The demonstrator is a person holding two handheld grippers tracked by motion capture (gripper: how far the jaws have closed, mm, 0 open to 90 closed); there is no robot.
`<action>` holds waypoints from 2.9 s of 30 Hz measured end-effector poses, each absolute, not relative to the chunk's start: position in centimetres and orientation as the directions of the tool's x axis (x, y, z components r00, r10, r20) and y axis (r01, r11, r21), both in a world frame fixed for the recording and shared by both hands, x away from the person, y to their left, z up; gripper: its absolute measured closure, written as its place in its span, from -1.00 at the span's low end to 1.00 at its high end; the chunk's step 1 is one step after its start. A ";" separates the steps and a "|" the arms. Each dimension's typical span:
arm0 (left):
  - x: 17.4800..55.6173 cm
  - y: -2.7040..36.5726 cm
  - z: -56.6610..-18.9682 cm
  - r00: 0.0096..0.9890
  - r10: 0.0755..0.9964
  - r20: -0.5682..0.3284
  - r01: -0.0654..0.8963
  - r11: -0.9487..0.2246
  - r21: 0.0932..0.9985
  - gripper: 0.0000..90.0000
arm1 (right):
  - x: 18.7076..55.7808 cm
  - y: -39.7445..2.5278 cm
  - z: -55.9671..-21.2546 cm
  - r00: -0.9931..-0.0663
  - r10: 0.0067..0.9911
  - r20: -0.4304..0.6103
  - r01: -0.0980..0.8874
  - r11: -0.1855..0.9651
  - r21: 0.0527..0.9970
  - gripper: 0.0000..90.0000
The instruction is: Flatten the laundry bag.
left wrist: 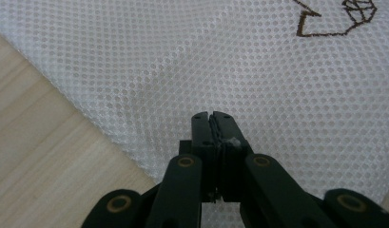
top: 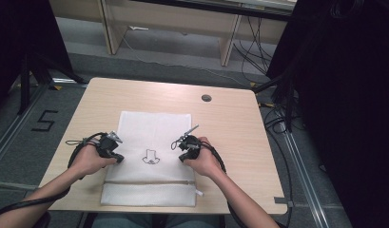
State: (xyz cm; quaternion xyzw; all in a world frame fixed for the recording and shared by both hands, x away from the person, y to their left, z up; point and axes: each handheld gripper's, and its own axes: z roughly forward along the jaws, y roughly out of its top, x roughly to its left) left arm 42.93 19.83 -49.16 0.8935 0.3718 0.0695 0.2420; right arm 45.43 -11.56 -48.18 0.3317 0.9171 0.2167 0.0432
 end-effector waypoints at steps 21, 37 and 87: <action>44.0 14.5 -49.4 0.753 0.655 -0.061 0.580 -0.619 0.530 0.90 | 45.3 -17.5 -48.3 -0.699 0.713 0.055 0.667 0.623 0.408 1.00; 43.0 13.8 -49.7 0.751 0.659 -0.037 0.559 -0.606 0.565 0.84 | 45.0 -18.1 -48.4 -0.681 0.731 0.053 0.678 0.601 0.423 1.00; 42.1 13.2 -48.6 0.794 0.606 -0.042 0.450 -0.540 0.712 0.18 | 39.5 -24.4 -45.3 -0.688 0.715 0.125 0.679 0.574 0.458 1.00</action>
